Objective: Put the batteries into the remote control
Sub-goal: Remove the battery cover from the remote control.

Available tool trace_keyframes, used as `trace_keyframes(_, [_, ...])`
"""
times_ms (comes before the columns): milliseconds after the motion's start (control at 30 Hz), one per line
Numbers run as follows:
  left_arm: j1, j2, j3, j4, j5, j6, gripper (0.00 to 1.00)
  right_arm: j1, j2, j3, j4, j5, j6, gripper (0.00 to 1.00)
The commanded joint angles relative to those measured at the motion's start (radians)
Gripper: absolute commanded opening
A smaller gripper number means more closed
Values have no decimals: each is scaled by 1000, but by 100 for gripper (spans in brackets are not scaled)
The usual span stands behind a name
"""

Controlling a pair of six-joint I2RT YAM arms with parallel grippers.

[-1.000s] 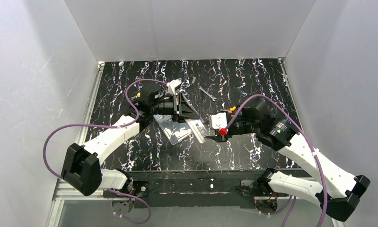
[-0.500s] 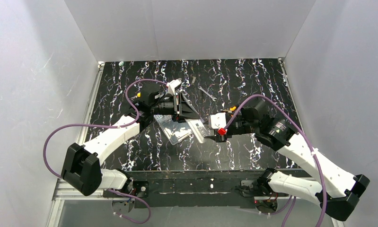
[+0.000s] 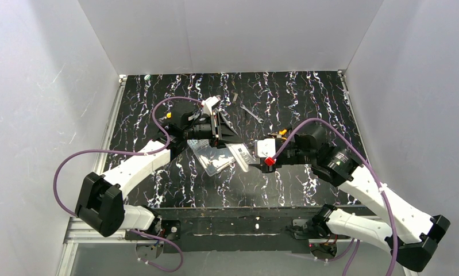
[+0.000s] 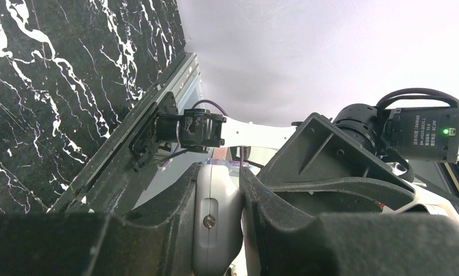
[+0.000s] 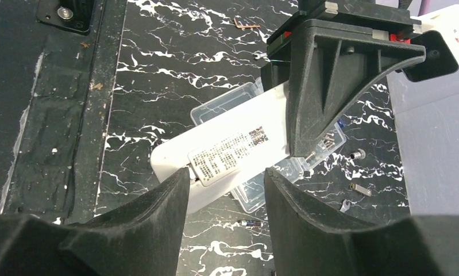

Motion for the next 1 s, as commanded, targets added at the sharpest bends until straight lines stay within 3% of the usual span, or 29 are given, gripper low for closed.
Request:
trace_keyframes(0, [-15,-17,2,56,81,-24,0,0,-17,-23,117,63,0,57])
trace_keyframes(967, [-24,23,6,55,76,-30,0,0,-51,-40,183,134,-1,57])
